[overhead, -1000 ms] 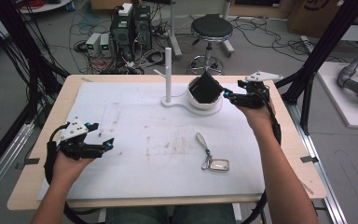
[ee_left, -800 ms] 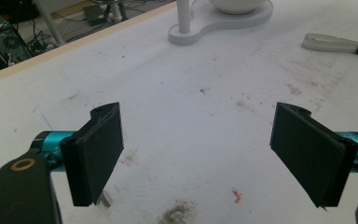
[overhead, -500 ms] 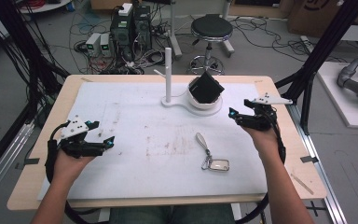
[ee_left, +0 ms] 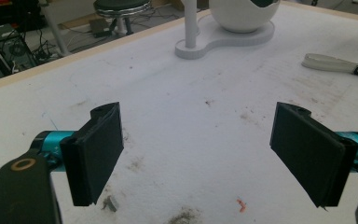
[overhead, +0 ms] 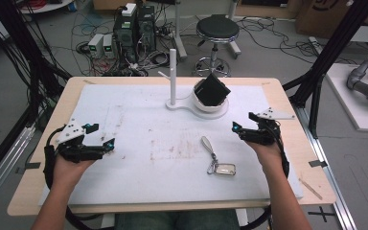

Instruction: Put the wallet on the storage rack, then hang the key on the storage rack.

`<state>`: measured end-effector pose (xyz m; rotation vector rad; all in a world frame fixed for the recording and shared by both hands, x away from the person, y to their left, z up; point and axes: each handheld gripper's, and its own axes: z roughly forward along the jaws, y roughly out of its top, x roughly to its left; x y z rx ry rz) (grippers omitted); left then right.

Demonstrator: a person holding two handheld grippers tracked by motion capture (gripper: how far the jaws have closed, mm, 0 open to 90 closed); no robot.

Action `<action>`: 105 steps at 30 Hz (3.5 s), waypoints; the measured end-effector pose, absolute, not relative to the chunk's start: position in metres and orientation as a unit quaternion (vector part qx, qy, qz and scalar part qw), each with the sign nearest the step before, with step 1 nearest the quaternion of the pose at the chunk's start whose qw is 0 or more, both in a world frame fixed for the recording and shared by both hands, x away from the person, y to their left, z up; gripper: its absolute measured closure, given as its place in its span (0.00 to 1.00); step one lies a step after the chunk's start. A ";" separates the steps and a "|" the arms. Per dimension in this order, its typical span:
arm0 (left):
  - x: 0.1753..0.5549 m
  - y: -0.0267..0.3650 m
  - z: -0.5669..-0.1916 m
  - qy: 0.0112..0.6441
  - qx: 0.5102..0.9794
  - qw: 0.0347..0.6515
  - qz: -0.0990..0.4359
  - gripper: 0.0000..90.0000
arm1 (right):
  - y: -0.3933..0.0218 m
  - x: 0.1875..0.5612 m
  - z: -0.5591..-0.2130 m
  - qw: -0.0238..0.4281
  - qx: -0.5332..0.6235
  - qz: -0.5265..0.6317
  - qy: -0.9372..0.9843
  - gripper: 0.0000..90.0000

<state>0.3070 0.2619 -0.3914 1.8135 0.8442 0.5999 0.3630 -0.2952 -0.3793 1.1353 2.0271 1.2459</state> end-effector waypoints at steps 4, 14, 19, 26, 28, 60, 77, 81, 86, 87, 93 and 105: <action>0.307 0.261 -0.391 0.347 0.753 0.500 0.249 0.19 | -0.296 0.362 -0.381 0.247 0.418 0.456 0.746 0.23; 0.308 0.261 -0.392 0.346 0.758 0.493 0.251 0.19 | -0.289 0.359 -0.383 0.240 0.409 0.459 0.751 0.23; 0.307 0.261 -0.392 0.344 0.759 0.492 0.251 0.19 | -0.281 0.359 -0.387 0.230 0.404 0.459 0.757 0.23; 0.306 0.259 -0.392 0.341 0.760 0.492 0.251 0.19 | -0.261 0.355 -0.402 0.201 0.386 0.444 0.784 0.24; 0.306 0.259 -0.392 0.338 0.762 0.492 0.251 0.19 | -0.254 0.353 -0.408 0.190 0.380 0.435 0.794 0.24; 0.305 0.259 -0.391 0.338 0.761 0.492 0.253 0.19 | -0.229 0.334 -0.443 0.150 0.346 0.329 0.866 0.91; 0.305 0.260 -0.391 0.337 0.762 0.490 0.255 0.19 | -0.233 0.336 -0.424 0.165 0.341 0.386 0.841 0.92; 0.305 0.260 -0.391 0.340 0.760 0.491 0.256 0.19 | -0.237 0.340 -0.414 0.179 0.354 0.412 0.820 0.92; 0.305 0.261 -0.390 0.338 0.759 0.495 0.255 0.19 | -0.237 0.347 -0.399 0.198 0.362 0.436 0.800 0.92; 0.305 0.261 -0.390 0.338 0.759 0.495 0.255 0.19 | -0.237 0.347 -0.397 0.202 0.363 0.439 0.797 0.92; 0.305 0.262 -0.390 0.339 0.757 0.497 0.254 0.19 | -0.233 0.354 -0.386 0.210 0.361 0.451 0.789 0.92; 0.305 0.262 -0.390 0.340 0.758 0.495 0.255 0.19 | -0.216 0.370 -0.361 0.236 0.347 0.473 0.775 0.92</action>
